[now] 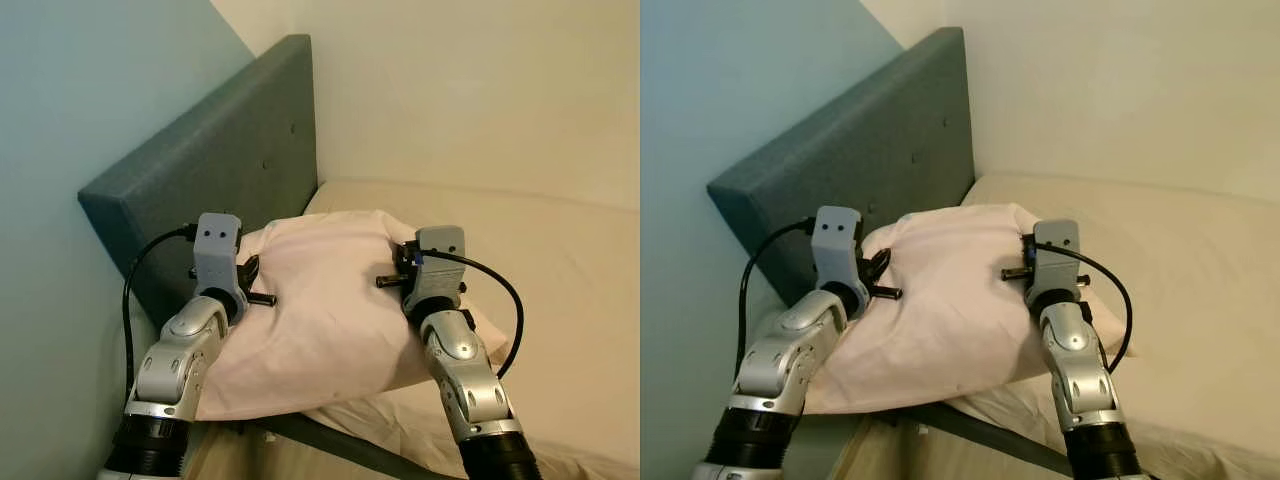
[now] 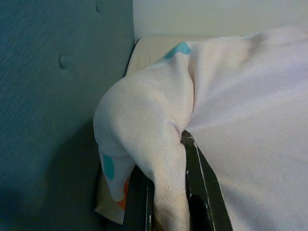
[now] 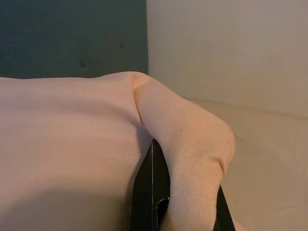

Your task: Clean up the room

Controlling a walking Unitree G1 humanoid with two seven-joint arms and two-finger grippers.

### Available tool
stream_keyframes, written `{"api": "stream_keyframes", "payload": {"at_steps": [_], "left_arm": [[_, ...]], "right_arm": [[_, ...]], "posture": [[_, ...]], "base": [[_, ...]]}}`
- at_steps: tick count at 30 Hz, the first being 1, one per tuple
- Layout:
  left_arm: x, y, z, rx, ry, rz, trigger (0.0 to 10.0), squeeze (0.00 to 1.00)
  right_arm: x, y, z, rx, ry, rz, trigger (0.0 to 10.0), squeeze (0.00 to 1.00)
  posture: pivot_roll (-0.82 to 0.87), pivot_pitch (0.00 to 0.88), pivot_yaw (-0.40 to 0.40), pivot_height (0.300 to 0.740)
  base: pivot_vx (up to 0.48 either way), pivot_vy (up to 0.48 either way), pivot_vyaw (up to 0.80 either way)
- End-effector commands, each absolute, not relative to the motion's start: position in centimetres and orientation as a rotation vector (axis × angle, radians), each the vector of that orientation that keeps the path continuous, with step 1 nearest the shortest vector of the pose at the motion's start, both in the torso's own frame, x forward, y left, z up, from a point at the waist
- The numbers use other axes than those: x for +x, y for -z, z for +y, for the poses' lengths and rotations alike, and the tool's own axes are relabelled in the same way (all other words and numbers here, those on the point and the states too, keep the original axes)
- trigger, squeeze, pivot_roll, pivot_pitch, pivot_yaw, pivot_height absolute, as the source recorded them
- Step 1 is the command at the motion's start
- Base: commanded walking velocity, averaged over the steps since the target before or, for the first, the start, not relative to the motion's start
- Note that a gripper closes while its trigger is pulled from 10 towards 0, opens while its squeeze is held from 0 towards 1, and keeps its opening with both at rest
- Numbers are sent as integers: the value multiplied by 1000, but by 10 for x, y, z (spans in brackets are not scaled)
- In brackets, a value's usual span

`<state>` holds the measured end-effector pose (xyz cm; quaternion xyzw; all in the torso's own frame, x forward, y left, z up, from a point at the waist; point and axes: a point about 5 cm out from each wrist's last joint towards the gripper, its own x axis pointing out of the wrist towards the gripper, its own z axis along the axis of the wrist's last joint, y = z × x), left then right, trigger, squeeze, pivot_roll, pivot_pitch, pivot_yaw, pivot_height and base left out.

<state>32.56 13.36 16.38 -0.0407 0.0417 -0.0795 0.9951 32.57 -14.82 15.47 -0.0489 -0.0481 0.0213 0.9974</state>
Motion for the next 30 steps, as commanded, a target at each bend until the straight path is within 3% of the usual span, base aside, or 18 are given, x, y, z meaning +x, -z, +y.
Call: {"api": "stream_keyframes", "payload": {"at_steps": [1, 17, 30], "left_arm": [[324, -171, 146, -71, 111, 33, 10000, 0], [324, -171, 148, -75, 103, 27, 10000, 0], [324, -169, 150, -46, 103, 26, 10000, 0]], "right_arm": [[327, -168, -156, -91, -4, -153, 10000, 0], [328, -168, -154, -92, -13, -151, 10000, 0], [329, -167, -153, -93, -23, -145, 10000, 0]], "posture": [[-95, 61, 73, 740], [-93, 60, 68, 740], [-91, 63, 64, 740]], "base": [[322, 0, 0], [329, 0, 0], [0, 0, 0]]}}
